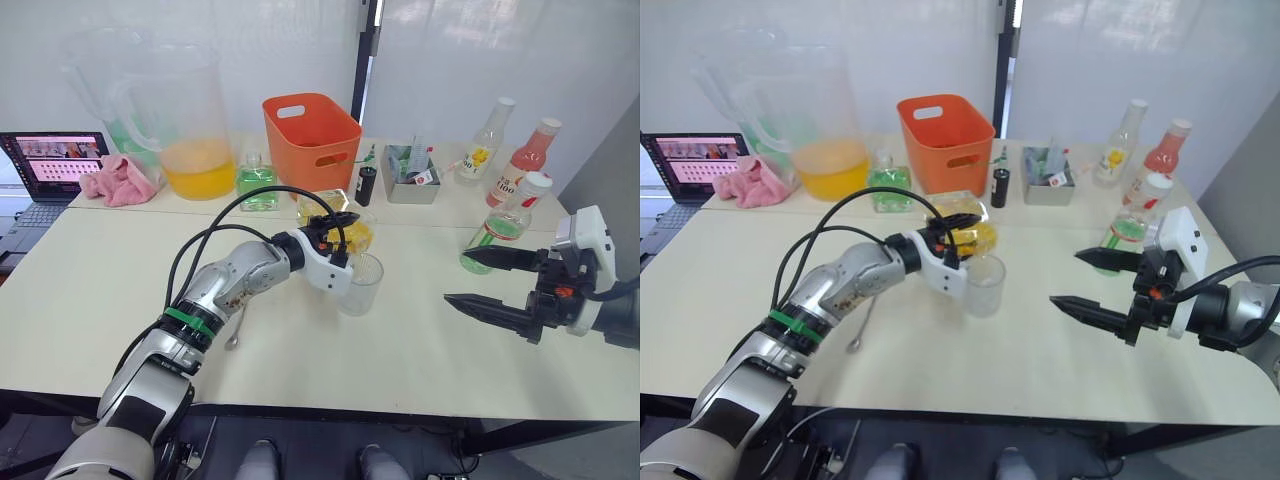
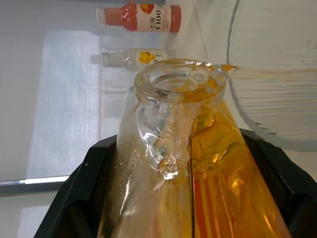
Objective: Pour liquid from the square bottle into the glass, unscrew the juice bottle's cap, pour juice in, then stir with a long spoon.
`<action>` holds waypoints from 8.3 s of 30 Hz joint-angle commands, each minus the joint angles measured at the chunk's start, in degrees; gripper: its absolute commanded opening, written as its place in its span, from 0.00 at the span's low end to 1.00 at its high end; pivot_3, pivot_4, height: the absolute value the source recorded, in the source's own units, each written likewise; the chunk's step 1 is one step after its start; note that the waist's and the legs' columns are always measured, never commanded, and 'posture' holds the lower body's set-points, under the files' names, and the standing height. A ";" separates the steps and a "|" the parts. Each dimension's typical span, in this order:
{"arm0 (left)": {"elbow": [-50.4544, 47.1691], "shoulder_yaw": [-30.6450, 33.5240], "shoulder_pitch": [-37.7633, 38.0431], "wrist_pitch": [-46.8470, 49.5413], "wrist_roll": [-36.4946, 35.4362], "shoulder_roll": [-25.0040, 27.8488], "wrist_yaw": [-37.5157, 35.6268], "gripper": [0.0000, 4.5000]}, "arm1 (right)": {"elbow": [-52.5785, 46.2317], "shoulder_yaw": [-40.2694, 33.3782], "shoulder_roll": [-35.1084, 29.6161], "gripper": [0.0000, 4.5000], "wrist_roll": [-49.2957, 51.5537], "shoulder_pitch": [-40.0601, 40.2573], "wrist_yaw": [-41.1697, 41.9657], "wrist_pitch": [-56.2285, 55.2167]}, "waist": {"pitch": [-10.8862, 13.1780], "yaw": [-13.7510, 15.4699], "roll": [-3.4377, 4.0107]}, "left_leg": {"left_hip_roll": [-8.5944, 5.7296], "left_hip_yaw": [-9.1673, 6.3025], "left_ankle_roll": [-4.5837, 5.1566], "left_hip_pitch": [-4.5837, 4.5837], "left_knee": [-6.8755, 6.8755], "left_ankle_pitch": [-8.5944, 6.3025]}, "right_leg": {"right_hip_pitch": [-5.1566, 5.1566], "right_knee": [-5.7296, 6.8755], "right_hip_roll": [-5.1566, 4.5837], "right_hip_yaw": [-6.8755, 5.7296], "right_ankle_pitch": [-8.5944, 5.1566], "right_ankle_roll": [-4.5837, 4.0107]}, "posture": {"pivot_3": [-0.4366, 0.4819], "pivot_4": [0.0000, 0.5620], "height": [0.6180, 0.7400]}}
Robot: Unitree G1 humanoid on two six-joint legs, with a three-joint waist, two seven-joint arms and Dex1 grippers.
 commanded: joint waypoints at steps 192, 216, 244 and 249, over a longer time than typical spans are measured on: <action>-42.82 42.32 38.90 56.93 -89.15 20.17 -44.14 1.00 | 20.88 -0.75 22.17 1.00 -21.03 3.08 -17.21 -27.21 | -0.12 -3.12 0.03 | 0.21 0.21 -0.08 1.21 -0.42 0.05 | 0.83 -0.04 -0.02 -0.03 -0.66 -0.46 | 0.48 0.27 1.00; -56.70 50.25 53.38 57.98 -90.72 18.73 -34.33 1.00 | 73.61 11.22 19.95 0.89 -33.92 -42.59 -10.90 -42.08 | -0.08 -3.22 0.09 | 0.19 0.21 0.02 1.17 -0.54 0.10 | 0.86 -0.21 0.00 0.00 -0.63 -0.39 | 0.48 0.27 1.00; -41.64 35.81 36.27 54.85 -87.46 17.70 -44.77 1.00 | 23.54 2.20 14.84 0.38 -14.14 -19.21 -8.03 -14.59 | 0.10 -2.99 0.39 | 0.15 0.16 0.02 1.08 -0.62 0.10 | 0.78 -0.19 0.01 -0.02 -0.54 -0.10 | 0.48 0.27 1.00; -35.77 31.92 30.06 53.89 -85.61 16.00 -48.59 1.00 | 5.91 -0.96 17.64 0.38 -3.99 -11.60 -14.93 -6.99 | 0.10 -3.12 0.39 | 0.16 0.16 0.02 1.07 -0.59 0.10 | 0.79 -0.20 0.01 -0.01 -0.57 -0.14 | 0.48 0.27 1.00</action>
